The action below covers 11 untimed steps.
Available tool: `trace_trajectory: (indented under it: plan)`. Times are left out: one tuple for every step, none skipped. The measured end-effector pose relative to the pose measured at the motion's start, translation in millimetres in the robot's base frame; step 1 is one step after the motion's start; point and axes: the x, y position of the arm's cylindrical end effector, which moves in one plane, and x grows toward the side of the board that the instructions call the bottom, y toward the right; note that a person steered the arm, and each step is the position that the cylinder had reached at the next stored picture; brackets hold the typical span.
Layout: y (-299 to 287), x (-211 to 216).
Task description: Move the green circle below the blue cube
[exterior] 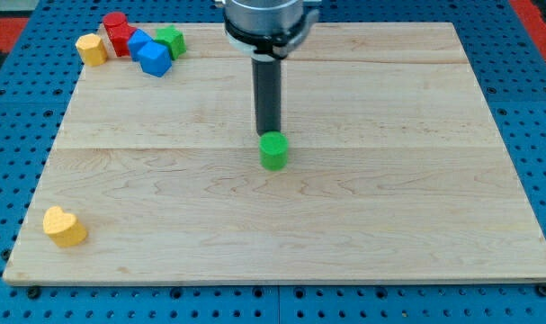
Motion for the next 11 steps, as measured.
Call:
trace_trajectory:
  plan:
    - [47, 24]
    - [65, 40]
    - [-18, 49]
    - [-125, 18]
    - [-178, 11]
    - [-199, -31]
    - [-201, -61]
    - [-233, -13]
    - [-259, -72]
    - [-224, -100]
    - [-236, -49]
